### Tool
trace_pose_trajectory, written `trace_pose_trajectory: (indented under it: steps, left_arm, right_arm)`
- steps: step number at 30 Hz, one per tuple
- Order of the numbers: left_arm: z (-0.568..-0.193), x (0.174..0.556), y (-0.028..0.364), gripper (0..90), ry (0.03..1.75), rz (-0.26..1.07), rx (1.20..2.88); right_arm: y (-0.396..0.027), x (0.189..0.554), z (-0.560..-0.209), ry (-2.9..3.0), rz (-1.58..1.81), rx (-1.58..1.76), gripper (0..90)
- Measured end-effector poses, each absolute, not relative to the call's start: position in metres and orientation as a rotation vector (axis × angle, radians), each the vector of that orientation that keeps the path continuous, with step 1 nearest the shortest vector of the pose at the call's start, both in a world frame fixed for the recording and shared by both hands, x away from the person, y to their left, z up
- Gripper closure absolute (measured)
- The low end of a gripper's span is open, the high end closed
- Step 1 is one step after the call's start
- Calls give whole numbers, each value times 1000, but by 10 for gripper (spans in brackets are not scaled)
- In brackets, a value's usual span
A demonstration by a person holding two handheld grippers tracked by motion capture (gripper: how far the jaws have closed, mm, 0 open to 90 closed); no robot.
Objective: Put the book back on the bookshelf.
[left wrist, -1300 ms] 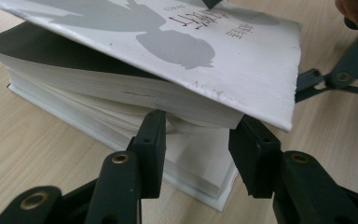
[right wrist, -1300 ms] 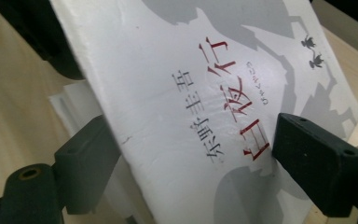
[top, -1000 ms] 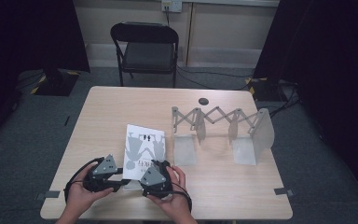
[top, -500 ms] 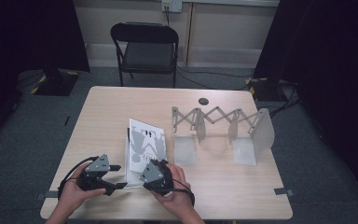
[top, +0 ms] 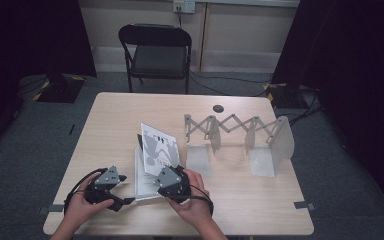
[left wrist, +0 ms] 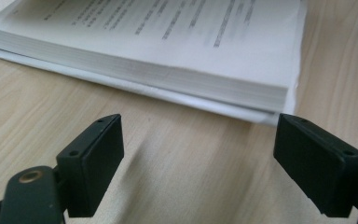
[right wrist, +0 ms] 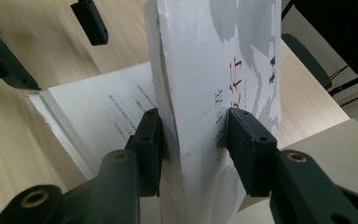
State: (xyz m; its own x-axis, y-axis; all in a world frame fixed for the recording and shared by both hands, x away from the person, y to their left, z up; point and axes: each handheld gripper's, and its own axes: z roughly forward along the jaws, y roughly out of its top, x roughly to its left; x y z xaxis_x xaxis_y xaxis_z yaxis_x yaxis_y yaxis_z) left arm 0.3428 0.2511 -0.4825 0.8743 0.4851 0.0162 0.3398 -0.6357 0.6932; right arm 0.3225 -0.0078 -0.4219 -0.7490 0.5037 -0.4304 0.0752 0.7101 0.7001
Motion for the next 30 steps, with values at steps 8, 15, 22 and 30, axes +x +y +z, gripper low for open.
trace_pose_trajectory:
  steps: [8,15,22,30]
  left_arm:
    - [-487,346,249,164,604,308,2324]
    - [-491,349,245,158,615,319,2335]
    - [-492,353,241,154,626,300,2317]
    - [-494,356,237,148,640,297,2304]
  right_arm:
    - [-12,325,-413,2308,900,449,593]
    - [-14,325,-402,2314,902,457,607]
    - [-16,327,-395,2334,889,460,613]
    - [-14,327,-386,2349,887,462,617]
